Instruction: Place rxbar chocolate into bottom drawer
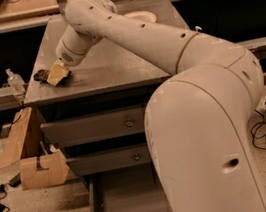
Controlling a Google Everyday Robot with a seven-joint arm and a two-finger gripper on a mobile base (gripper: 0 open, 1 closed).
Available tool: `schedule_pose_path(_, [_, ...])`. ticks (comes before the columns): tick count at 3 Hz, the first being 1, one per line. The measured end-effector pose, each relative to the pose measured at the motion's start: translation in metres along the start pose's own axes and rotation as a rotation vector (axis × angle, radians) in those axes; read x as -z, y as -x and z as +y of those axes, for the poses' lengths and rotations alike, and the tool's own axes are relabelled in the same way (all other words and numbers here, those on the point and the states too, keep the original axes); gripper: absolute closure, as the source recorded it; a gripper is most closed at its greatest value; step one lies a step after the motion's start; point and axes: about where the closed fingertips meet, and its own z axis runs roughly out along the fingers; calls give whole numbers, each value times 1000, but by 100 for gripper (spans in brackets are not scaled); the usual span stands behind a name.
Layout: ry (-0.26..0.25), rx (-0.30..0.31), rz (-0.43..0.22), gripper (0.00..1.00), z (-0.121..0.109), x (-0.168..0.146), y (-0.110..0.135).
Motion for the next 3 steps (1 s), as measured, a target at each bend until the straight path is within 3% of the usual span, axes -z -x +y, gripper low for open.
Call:
schedule_pose_path(2, [-14,27,-7,100,13,18,2])
schedule_pose_path(3, [-90,109,-52,100,52,80,19])
